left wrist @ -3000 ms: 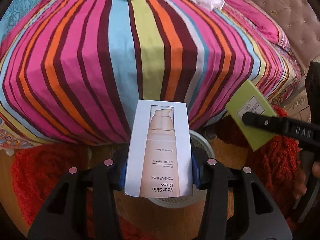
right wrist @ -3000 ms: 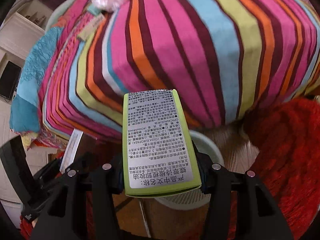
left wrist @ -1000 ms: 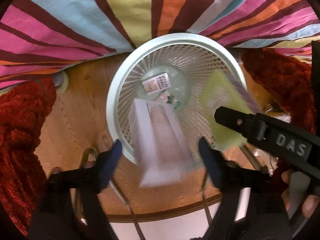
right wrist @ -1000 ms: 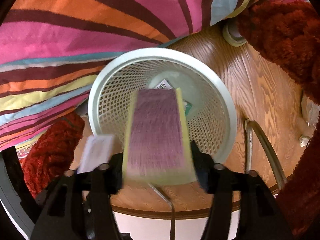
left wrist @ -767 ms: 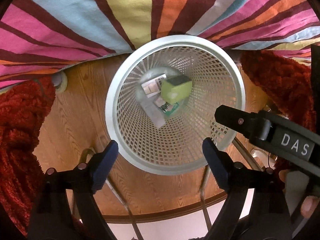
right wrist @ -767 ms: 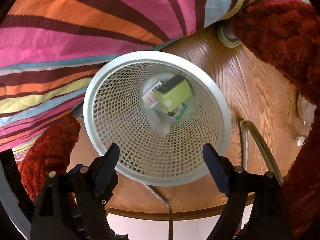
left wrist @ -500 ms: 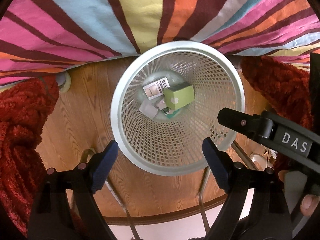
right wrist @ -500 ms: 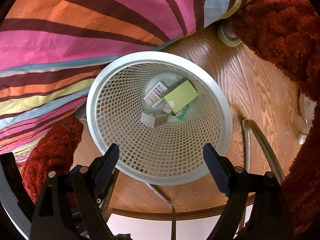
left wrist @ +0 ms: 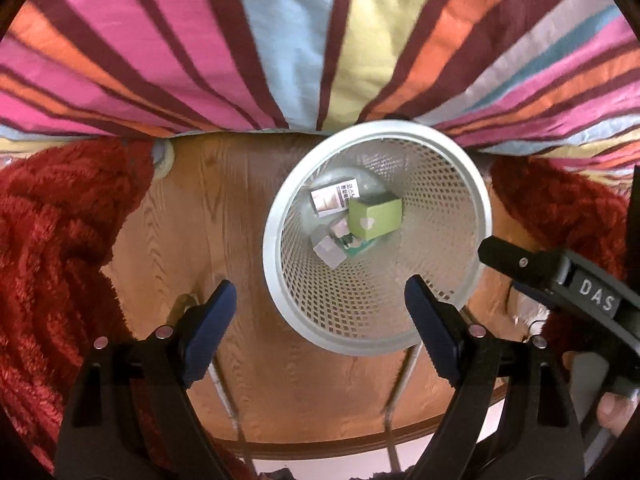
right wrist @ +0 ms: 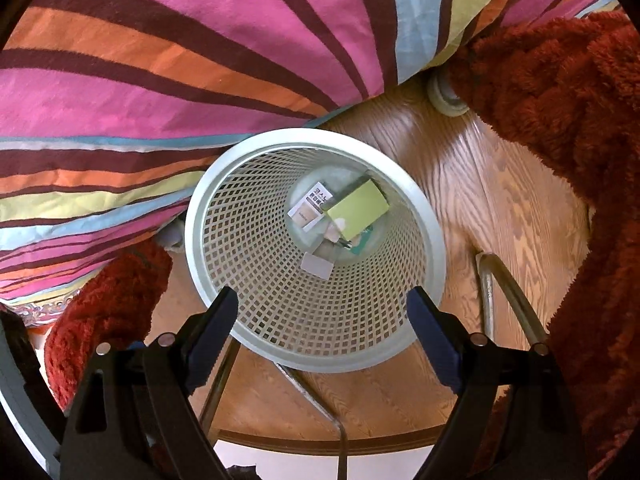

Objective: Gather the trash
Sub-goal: 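Move both open tools back toward the remaining items on the bed, then grasp the green-white Ve vitamin E box with the left tool while the right tool grasps the white wrapper, then carry the Ve box in the left tool while the right tool carries the wrapper to the wastebasket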

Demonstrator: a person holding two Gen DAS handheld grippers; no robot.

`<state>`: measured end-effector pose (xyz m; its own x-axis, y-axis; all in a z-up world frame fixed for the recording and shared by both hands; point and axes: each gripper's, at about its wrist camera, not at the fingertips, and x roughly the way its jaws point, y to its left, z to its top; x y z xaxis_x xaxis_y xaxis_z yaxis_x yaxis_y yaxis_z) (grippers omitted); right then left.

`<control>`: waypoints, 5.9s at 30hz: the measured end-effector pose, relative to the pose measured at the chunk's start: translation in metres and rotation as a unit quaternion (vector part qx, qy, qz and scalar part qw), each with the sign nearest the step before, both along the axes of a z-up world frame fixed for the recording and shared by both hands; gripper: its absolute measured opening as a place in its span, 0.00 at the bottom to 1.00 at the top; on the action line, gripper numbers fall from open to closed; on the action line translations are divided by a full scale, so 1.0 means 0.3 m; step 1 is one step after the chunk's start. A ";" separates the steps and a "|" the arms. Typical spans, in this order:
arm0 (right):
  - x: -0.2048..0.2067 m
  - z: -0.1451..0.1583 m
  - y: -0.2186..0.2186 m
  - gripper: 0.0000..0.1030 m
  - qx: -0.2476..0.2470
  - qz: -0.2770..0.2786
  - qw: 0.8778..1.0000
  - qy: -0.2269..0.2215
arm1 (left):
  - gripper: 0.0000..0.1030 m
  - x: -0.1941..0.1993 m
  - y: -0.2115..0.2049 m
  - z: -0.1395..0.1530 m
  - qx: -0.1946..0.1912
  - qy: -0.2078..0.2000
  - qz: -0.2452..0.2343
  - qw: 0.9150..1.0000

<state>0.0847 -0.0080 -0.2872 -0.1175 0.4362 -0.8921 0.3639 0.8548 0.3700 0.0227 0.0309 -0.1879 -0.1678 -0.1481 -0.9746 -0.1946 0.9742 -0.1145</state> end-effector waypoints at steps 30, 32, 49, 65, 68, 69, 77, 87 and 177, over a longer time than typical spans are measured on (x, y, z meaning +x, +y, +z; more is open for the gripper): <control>0.069 0.643 -0.176 0.80 -0.084 -0.003 0.905 -0.417 | 0.81 0.040 0.125 0.568 0.078 -0.359 -0.002 0.930; 0.095 0.660 -0.192 0.80 -0.086 -0.006 0.899 -0.430 | 0.81 0.056 0.135 0.589 0.074 -0.369 0.000 0.926; 0.280 0.764 -0.234 0.80 -0.083 -0.013 0.884 -0.459 | 0.81 0.326 0.167 0.711 0.086 -0.421 -0.028 0.903; 0.494 0.816 -0.256 0.80 -0.086 -0.009 0.879 -0.470 | 0.81 0.590 0.146 0.714 0.075 -0.424 -0.063 0.901; 0.531 0.821 -0.263 0.80 -0.085 -0.010 0.879 -0.470 | 0.81 0.633 0.147 0.717 0.070 -0.425 -0.065 0.900; 0.542 0.823 -0.264 0.80 -0.084 -0.009 0.879 -0.470 | 0.81 0.647 0.147 0.718 0.070 -0.425 -0.067 0.900; 0.646 0.809 -0.249 0.80 -0.083 0.017 0.883 -0.461 | 0.81 0.759 0.165 0.699 0.076 -0.413 -0.107 0.901; 0.738 0.766 -0.252 0.80 -0.074 0.014 0.894 -0.441 | 0.81 0.851 0.182 0.638 0.061 -0.392 -0.108 0.912; 0.029 0.727 -0.141 0.49 -0.010 0.042 0.904 -0.426 | 0.65 0.039 0.000 0.631 0.039 -0.373 -0.085 0.923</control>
